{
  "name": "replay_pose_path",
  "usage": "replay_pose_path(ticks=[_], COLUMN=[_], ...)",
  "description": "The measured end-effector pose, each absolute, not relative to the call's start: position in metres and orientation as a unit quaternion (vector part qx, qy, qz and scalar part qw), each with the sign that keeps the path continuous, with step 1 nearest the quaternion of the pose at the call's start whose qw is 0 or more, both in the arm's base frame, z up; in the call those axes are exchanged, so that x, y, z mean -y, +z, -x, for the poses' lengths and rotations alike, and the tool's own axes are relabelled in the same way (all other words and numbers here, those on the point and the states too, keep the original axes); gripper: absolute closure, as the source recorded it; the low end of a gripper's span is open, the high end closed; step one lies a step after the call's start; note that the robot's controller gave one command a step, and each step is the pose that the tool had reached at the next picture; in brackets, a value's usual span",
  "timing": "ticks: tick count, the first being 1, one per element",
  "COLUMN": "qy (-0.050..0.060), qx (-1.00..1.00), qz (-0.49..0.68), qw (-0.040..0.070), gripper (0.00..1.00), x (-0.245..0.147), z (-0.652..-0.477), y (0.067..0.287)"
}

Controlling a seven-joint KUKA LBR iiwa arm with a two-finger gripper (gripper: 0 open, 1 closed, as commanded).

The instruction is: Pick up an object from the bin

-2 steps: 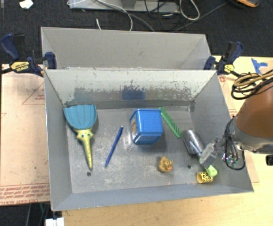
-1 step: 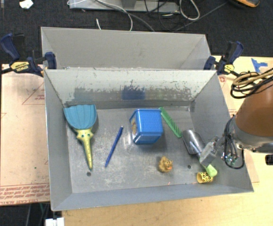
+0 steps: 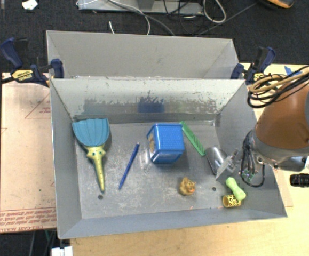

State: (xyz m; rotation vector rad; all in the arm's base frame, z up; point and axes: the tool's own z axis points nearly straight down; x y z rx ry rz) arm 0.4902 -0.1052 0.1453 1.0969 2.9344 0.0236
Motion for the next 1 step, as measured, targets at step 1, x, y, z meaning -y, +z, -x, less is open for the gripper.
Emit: replay_pose_path(ticks=[1], qy=[0.005], qx=[-0.934], qz=[-0.358], qw=[0.007], gripper=[1.00], x=[0.1537], z=[-0.5193], y=[0.1539])
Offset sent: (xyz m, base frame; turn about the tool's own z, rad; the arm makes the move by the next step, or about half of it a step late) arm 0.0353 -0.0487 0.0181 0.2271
